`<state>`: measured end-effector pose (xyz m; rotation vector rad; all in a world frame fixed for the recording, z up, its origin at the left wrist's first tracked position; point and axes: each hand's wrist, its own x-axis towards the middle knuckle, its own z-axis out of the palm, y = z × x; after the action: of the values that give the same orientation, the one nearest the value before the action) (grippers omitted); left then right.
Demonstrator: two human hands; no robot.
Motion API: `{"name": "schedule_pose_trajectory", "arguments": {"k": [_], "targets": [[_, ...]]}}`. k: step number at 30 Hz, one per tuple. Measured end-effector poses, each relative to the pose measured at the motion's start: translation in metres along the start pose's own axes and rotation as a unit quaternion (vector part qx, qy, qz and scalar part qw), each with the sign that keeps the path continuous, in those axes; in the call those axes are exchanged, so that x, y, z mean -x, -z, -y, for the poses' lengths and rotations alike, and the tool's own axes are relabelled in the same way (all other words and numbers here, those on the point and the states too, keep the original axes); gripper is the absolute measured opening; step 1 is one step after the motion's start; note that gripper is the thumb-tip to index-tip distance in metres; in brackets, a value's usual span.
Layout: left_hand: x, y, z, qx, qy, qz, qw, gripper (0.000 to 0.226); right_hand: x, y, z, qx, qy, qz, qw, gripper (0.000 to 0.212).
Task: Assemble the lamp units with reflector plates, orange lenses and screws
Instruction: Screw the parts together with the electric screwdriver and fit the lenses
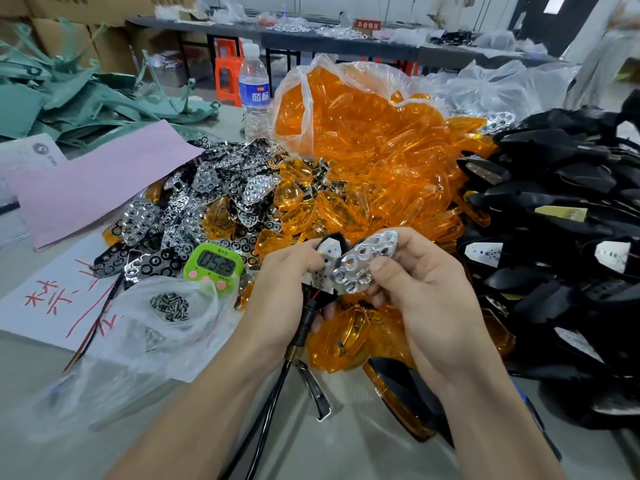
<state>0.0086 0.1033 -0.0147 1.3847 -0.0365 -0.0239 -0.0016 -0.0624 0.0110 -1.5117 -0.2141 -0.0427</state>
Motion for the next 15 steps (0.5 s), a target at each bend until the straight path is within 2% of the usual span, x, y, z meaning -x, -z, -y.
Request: {"name": "schedule_pose_trajectory", "arguments": {"k": [3, 5, 8, 11, 15], "targets": [[0.001, -0.001, -0.003, 0.002, -0.015, 0.015, 1.000, 0.049, 0.000, 0.006, 0.003, -0.126, -0.055, -0.022, 0.990, 0.025], [0.001, -0.002, -0.005, 0.009, -0.020, 0.011, 1.000, 0.048, 0.000, 0.007, 0.005, -0.167, -0.079, -0.045, 0.982, 0.024], [0.001, -0.003, -0.006, 0.026, -0.035, 0.007, 0.999, 0.042, -0.002, 0.005, 0.004, -0.103, -0.096, -0.089, 0.986, 0.018], [0.001, -0.002, -0.010, 0.049, -0.043, 0.008, 0.998, 0.038, 0.000, -0.001, 0.003, -0.037, -0.104, -0.093, 0.990, 0.017], [-0.002, 0.004, -0.022, 0.165, -0.020, 0.037, 0.985, 0.034, 0.007, -0.016, 0.009, -0.035, -0.137, -0.016, 0.990, 0.022]]}}
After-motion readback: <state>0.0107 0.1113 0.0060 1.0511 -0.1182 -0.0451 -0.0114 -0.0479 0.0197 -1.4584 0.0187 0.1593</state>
